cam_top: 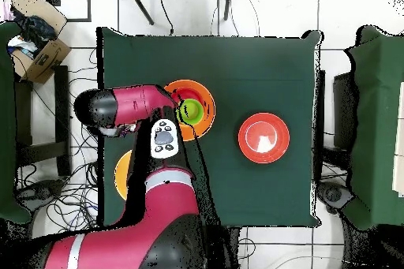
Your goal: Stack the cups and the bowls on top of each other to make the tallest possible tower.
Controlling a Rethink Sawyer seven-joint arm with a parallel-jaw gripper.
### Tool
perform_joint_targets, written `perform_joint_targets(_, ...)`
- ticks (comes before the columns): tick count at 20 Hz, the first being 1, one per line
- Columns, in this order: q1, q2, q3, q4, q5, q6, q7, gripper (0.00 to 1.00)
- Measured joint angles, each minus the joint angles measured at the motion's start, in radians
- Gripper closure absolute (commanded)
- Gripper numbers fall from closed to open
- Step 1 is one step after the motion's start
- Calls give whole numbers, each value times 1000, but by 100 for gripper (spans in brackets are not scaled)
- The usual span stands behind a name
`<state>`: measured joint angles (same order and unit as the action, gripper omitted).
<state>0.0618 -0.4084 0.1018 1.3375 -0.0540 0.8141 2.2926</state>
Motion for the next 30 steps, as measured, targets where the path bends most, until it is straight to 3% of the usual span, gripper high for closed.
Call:
perform_joint_targets(25,0,40,2,-16,0,7,0,0)
perform_joint_targets(26,0,48,2,-17,0,7,0,100)
perform_joint_targets(30,0,46,6,-20,0,7,0,100)
